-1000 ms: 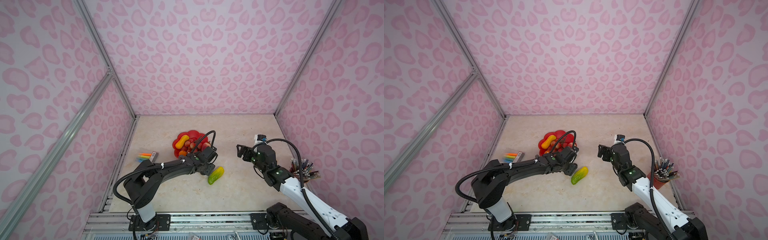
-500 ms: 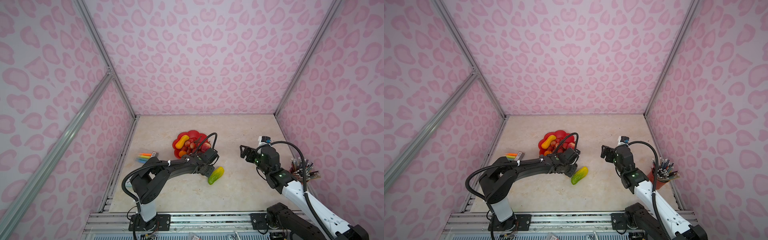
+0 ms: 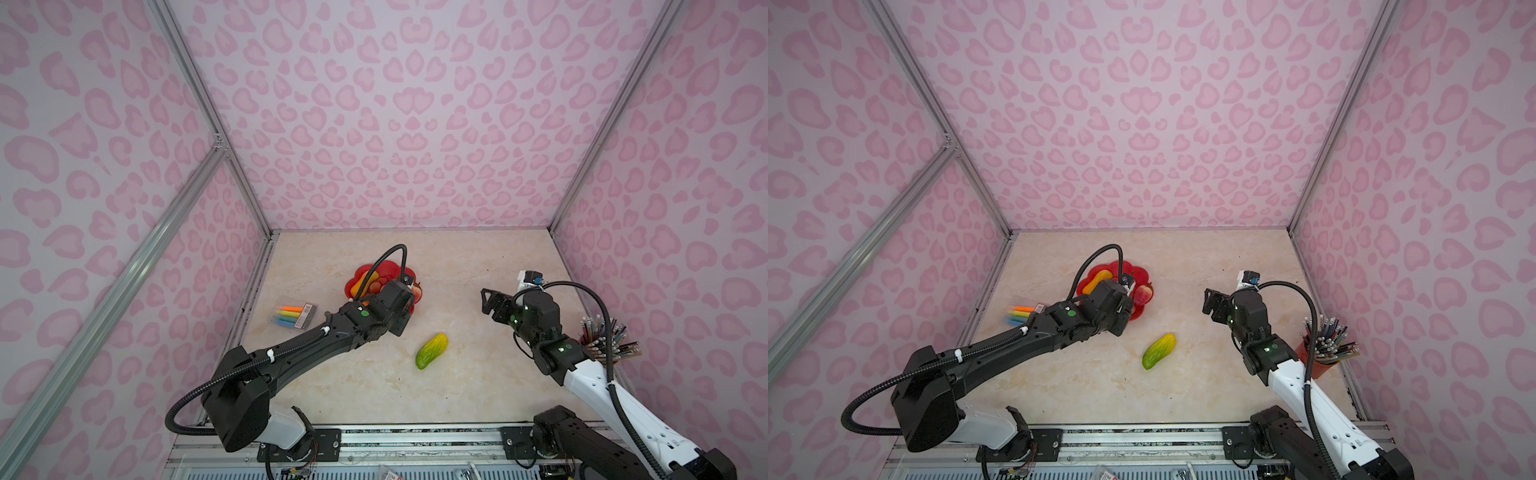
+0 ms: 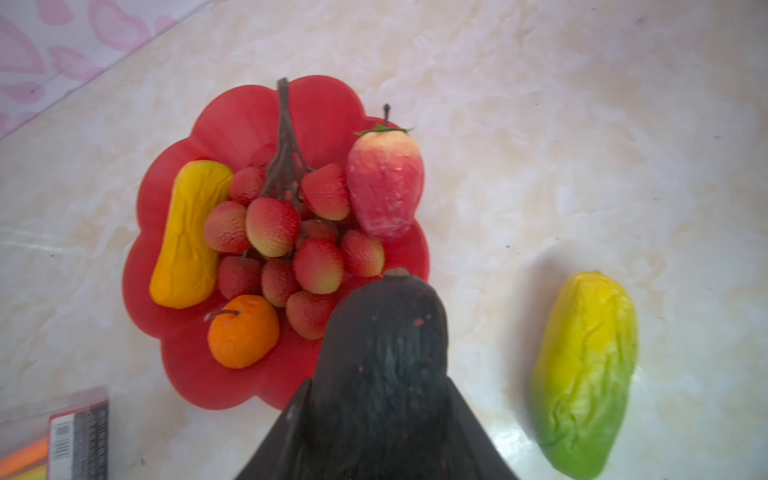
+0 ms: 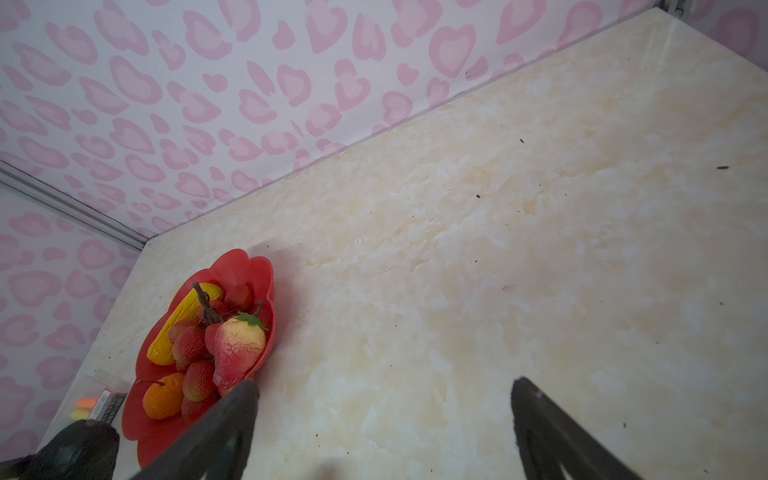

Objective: Place and organize the fake fruits in the fruit bowl
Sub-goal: 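Carry the avocado into the red bowl and release with the left gripper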

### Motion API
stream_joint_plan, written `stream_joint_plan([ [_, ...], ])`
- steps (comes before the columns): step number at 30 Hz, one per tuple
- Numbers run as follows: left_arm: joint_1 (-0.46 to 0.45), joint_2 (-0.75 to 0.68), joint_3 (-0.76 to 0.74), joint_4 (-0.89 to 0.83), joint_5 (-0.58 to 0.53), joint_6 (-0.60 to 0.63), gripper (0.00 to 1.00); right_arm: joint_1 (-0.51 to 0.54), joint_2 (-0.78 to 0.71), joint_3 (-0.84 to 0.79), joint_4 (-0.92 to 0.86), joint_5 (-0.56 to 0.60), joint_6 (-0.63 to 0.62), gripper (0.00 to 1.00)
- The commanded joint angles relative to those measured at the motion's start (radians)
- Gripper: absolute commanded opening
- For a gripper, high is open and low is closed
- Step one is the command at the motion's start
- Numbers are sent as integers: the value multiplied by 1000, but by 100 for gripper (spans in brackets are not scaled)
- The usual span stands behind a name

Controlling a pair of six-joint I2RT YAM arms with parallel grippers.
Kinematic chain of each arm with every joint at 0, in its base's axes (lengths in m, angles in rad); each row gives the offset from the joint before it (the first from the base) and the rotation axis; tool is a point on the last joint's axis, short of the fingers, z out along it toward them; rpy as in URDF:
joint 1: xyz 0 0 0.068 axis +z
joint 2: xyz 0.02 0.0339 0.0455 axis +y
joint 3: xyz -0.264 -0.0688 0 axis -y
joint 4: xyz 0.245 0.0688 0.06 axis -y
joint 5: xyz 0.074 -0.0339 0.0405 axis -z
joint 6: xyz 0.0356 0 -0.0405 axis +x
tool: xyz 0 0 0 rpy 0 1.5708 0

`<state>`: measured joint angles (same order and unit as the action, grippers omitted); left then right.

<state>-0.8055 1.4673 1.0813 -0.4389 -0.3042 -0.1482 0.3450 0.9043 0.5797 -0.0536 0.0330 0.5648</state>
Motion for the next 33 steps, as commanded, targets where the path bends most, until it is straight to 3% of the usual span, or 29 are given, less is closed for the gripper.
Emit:
stream_joint_plan([
  [1, 34, 42, 27, 9, -34, 44, 41, 0, -6, 4, -10, -9, 6, 94],
  [18, 53, 297, 98, 76, -56, 101, 42, -10, -47, -24, -23, -3, 4, 94],
  [21, 55, 321, 106, 77, -62, 96, 45, -14, -47, -24, -24, -5, 4, 94],
  [26, 59, 335, 109, 75, -72, 95, 61, -18, -45, -27, -23, -4, 4, 94],
  [33, 63, 243, 94, 74, -57, 77, 64, -22, -41, -29, -22, -3, 7, 94],
])
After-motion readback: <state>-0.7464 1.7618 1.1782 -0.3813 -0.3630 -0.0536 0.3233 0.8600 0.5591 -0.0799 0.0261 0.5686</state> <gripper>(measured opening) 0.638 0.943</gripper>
